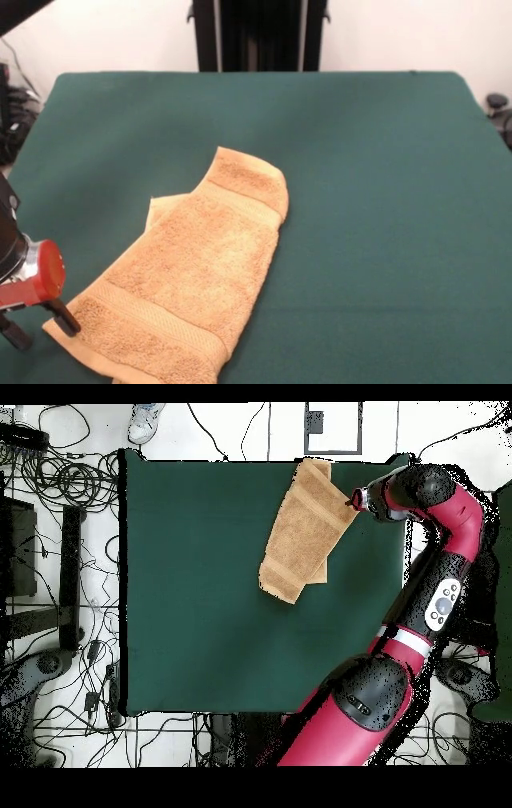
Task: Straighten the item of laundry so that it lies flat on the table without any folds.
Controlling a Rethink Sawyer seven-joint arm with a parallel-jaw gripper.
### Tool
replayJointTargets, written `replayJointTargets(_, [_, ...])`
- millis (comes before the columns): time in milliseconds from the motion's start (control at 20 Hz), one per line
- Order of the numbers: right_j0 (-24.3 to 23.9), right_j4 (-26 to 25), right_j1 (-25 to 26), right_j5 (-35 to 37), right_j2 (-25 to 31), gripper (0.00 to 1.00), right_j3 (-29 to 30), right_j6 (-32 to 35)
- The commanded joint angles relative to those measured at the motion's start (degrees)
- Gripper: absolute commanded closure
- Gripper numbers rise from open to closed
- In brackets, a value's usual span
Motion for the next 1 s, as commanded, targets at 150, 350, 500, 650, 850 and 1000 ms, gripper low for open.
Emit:
replayJointTargets(150, [2.0, -2.0, 2.7, 9.2, 5.8, 0.00, 7.1, -17.5])
replayJointTargets(350, [2.5, -3.2, 2.6, 11.2, 6.7, 0.00, 6.7, -17.4])
replayJointTargets(500, [2.7, -4.1, 2.4, 13.2, 7.3, 0.00, 6.4, -17.2])
replayJointTargets(650, [2.9, -3.9, 2.0, 14.4, 6.8, 0.00, 6.8, -15.8])
replayJointTargets(850, [3.2, -1.4, 1.4, 13.8, 4.8, 0.00, 8.6, -12.4])
replayJointTargets(1000, [3.5, -0.4, 0.9, 12.9, 3.7, 0.00, 9.5, -10.6])
